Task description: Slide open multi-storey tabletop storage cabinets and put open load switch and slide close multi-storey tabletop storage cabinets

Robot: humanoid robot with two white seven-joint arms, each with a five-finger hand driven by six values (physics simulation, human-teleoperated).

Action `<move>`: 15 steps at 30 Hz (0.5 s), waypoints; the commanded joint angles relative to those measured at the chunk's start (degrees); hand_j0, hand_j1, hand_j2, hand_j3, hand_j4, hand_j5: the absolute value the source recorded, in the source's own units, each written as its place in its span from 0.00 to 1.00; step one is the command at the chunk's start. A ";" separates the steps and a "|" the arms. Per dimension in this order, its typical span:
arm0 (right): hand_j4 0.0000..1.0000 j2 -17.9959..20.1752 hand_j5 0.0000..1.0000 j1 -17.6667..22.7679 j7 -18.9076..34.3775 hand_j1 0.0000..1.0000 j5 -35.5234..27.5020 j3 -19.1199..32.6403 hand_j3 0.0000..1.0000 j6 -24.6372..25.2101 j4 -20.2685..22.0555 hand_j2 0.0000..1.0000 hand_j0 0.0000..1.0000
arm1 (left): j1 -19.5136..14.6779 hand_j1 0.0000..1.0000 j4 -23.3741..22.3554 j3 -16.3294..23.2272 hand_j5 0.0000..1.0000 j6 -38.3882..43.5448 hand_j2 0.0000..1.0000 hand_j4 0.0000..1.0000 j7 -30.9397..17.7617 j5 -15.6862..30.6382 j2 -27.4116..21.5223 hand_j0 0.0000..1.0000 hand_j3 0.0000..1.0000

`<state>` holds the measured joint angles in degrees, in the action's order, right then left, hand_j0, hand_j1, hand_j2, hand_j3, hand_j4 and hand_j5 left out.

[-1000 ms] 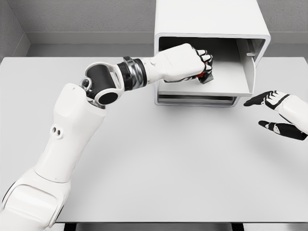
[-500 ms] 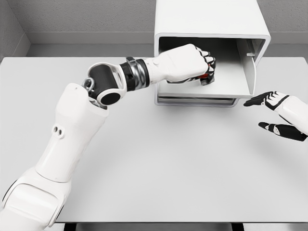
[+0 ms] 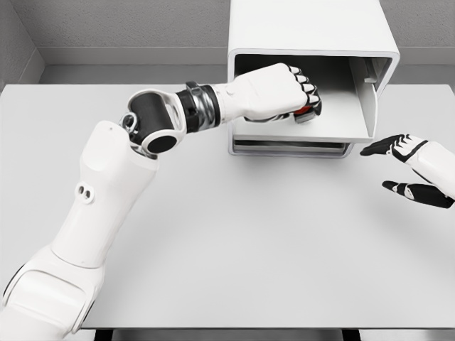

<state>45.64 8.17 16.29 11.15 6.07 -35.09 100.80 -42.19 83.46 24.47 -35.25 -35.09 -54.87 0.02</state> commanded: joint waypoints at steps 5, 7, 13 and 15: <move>0.77 0.06 0.77 0.00 -0.03 0.77 -0.43 -0.01 0.77 0.09 0.01 0.77 0.77 | 0.00 0.73 0.04 -0.74 0.73 0.25 0.73 0.73 0.09 0.21 -0.02 0.73 0.73; 0.77 0.06 0.77 0.00 -0.03 0.77 -0.43 -0.01 0.77 0.09 -0.08 0.77 0.77 | 0.00 0.73 0.04 -0.65 0.73 0.25 0.73 0.73 0.09 0.21 -0.02 0.73 0.73; 0.78 0.06 0.78 0.00 -0.03 0.78 -0.43 -0.01 0.78 0.09 -0.08 0.78 0.78 | 0.00 0.76 0.04 -0.74 0.76 0.25 0.76 0.76 0.09 0.21 -0.02 0.76 0.76; 0.78 0.06 0.78 0.00 -0.03 0.78 -0.43 0.08 0.78 0.09 -0.08 0.78 0.78 | 0.00 0.78 0.39 -0.74 0.78 0.25 0.78 0.78 0.09 0.21 -0.02 0.78 0.78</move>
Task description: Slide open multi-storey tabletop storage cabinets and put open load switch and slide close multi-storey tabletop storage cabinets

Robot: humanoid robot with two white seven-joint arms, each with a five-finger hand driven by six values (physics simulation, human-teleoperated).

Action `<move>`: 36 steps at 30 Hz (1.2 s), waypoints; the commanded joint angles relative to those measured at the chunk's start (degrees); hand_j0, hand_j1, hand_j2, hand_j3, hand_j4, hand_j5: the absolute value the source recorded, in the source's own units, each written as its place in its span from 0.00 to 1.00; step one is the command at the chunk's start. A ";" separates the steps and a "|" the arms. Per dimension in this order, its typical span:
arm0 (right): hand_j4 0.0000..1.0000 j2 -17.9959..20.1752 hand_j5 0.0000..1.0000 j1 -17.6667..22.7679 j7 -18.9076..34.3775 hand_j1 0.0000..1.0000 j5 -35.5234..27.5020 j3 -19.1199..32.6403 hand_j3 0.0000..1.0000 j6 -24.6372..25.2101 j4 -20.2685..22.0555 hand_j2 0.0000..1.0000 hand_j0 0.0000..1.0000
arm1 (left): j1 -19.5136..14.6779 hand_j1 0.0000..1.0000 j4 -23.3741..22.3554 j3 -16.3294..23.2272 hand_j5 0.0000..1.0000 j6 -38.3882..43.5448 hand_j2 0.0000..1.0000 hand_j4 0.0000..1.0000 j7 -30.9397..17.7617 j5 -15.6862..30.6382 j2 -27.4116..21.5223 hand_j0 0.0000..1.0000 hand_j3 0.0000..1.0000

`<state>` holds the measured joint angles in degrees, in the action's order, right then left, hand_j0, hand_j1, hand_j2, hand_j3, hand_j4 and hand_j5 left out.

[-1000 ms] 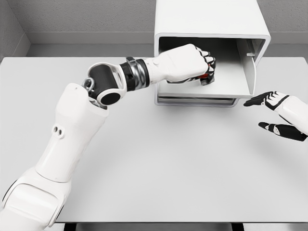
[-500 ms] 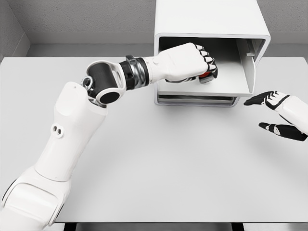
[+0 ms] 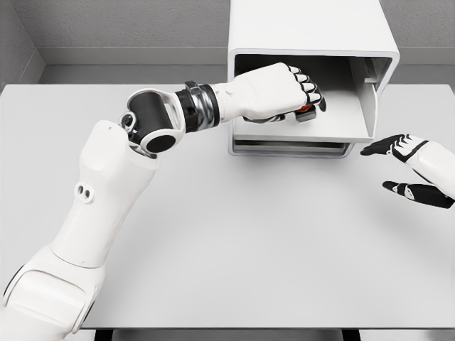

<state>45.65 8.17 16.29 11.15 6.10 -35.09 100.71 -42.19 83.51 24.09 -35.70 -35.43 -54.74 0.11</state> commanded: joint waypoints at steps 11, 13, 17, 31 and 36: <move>0.81 0.15 0.81 0.00 -0.03 0.81 -0.34 0.14 0.81 0.09 -0.16 0.81 0.81 | 0.00 0.84 0.95 -0.80 0.84 0.70 0.84 0.84 0.43 0.07 -0.11 0.84 0.84; 0.81 0.15 0.81 0.00 0.06 0.81 -0.34 0.14 0.81 0.09 -0.16 0.81 0.81 | 0.00 0.84 0.95 -0.80 0.84 0.70 0.84 0.84 0.43 0.07 -0.11 0.84 0.84; 0.81 0.15 0.81 0.00 -0.03 0.81 -0.34 0.14 0.81 0.09 -0.07 0.81 0.81 | 0.00 0.85 0.95 -0.80 0.85 0.70 0.85 0.85 0.43 0.07 -0.11 0.85 0.85; 0.81 0.15 0.81 0.00 -0.03 0.81 -0.25 0.23 0.81 0.09 -0.25 0.81 0.81 | 0.35 0.90 4.21 -1.59 0.90 0.70 0.90 0.90 0.43 -0.02 -0.11 0.90 0.90; 0.81 0.15 0.81 -0.09 0.06 0.81 -0.25 0.23 0.81 0.09 -0.25 0.81 0.81 | 0.44 0.90 5.17 -1.07 0.90 0.70 0.90 0.90 0.43 -0.02 -0.11 0.90 0.90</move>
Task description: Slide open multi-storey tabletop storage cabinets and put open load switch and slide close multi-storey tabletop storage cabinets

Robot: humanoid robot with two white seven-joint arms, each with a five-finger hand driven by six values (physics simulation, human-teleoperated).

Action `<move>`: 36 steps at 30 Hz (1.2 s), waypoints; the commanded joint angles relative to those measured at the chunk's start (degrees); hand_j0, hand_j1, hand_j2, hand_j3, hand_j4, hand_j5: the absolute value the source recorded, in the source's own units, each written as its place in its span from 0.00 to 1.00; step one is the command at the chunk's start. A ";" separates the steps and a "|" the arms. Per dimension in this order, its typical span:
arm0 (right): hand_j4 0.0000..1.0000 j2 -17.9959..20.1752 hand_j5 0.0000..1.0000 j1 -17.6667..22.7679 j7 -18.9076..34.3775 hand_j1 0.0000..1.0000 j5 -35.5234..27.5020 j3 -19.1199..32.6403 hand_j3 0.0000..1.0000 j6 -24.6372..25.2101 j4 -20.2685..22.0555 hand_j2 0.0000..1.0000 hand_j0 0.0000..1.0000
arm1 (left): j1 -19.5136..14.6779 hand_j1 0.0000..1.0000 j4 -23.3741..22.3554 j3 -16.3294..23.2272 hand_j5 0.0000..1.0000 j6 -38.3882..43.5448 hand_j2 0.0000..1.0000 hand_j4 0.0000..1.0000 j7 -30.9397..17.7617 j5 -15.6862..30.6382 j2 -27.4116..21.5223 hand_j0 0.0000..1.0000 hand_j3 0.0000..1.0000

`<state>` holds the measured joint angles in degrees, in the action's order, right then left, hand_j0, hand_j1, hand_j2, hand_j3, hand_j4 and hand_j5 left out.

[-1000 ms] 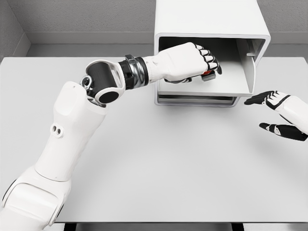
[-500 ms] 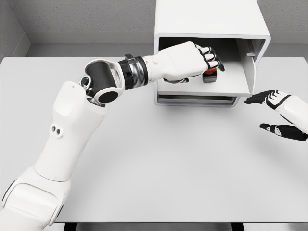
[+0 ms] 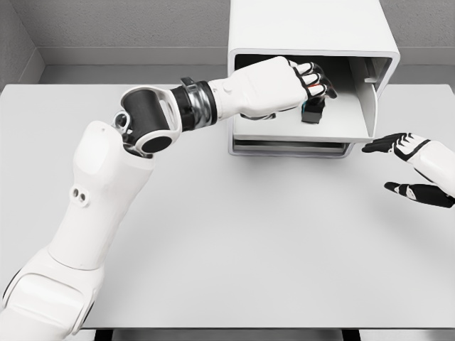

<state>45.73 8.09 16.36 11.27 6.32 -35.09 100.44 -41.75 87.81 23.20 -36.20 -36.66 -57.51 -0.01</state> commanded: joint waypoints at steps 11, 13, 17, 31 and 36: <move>0.80 0.15 0.80 0.09 -0.01 0.80 -0.46 0.01 0.80 0.09 0.02 0.80 0.80 | 0.79 0.90 3.51 0.79 0.90 1.20 0.90 0.90 1.66 2.75 0.01 0.90 0.90; 0.80 0.15 0.80 0.00 -0.01 0.80 -0.46 0.01 0.80 0.09 0.02 0.80 0.80 | 1.76 0.90 5.09 0.88 0.90 1.20 0.90 0.90 1.66 2.75 0.01 0.90 0.90; 0.79 0.15 0.79 0.00 -0.10 0.79 -0.46 -0.08 0.79 0.09 0.10 0.79 0.79 | 3.60 0.90 8.16 0.97 0.90 1.20 0.90 0.90 1.66 2.84 0.01 0.90 0.90; 0.73 -0.03 0.73 0.09 -0.10 0.73 -0.64 -1.66 0.73 0.09 0.46 0.73 0.73 | 13.09 1.00 15.37 -9.31 1.00 1.20 1.00 1.00 1.66 45.02 -12.56 1.00 1.00; 0.71 -1.34 0.71 0.00 -0.10 0.71 -0.46 -3.33 0.71 0.09 0.63 0.71 0.71 | 23.64 1.00 15.46 -19.33 1.00 1.20 1.00 1.00 1.66 57.15 -21.87 1.00 1.00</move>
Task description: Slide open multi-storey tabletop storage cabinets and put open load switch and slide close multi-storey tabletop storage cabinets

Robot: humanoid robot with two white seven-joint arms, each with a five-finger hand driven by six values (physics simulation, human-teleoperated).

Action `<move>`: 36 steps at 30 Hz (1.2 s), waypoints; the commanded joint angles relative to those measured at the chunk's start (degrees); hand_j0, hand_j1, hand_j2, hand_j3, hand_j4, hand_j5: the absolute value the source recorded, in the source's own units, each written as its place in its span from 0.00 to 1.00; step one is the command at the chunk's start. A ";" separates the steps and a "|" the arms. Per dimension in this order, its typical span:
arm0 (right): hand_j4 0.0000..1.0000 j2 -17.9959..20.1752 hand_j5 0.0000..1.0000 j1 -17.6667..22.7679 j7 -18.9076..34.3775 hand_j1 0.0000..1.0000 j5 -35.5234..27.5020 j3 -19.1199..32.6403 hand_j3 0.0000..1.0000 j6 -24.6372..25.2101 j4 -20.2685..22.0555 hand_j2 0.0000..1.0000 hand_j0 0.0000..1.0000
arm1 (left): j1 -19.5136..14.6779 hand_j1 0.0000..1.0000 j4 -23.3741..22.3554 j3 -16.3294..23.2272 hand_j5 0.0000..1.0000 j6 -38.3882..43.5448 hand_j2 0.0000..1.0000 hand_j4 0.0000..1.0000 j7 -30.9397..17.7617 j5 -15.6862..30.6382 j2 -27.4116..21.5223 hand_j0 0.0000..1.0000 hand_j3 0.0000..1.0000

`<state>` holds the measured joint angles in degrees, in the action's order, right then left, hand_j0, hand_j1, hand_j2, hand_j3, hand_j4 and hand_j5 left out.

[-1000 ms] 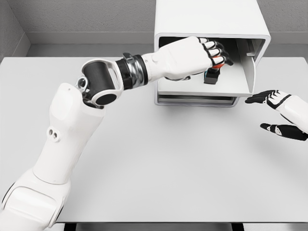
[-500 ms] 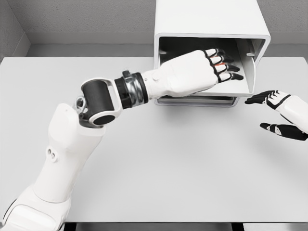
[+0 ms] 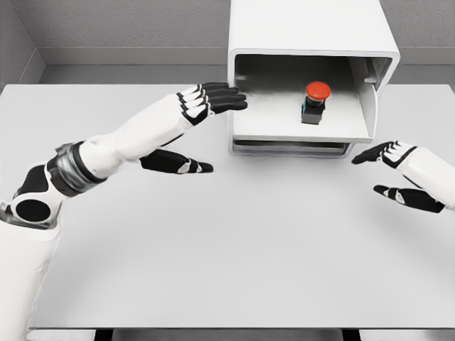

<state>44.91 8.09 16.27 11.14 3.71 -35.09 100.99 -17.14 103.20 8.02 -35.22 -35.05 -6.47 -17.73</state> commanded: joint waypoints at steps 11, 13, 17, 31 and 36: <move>0.67 -3.43 0.67 -4.48 0.08 0.67 -0.33 -7.93 0.67 0.09 0.17 0.67 0.67 | 11.43 1.00 -24.88 -25.69 1.00 0.22 1.00 1.00 0.05 2.87 -5.73 1.00 1.00; 0.66 -3.69 0.66 -5.01 0.08 0.66 -0.33 -8.54 0.66 0.09 0.17 0.66 0.66 | 11.69 1.00 -27.17 -26.66 1.00 0.22 1.00 1.00 0.05 0.41 -6.44 1.00 1.00; 0.66 -3.69 0.66 -5.63 0.16 0.66 -0.33 -9.24 0.66 0.09 0.17 0.66 0.66 | 12.92 1.00 -27.00 -26.48 1.00 0.22 1.00 1.00 0.05 -2.05 -6.35 1.00 1.00; 0.68 -4.92 0.68 -8.96 0.52 0.68 0.55 -9.68 0.68 0.09 -0.35 0.68 0.68 | 13.27 1.00 -26.56 -26.30 1.00 0.22 1.00 1.00 0.05 -2.05 -6.08 1.00 1.00; 0.68 -5.71 0.68 -10.99 0.52 0.68 1.07 -11.44 0.68 0.09 -1.58 0.68 0.68 | 13.27 1.00 -26.56 -26.30 1.00 0.22 1.00 1.00 0.05 -2.05 -6.00 1.00 1.00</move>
<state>39.60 -3.25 16.82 12.43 -7.42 -35.08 99.90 -3.87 76.60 -18.27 -35.13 -35.02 -9.01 -23.72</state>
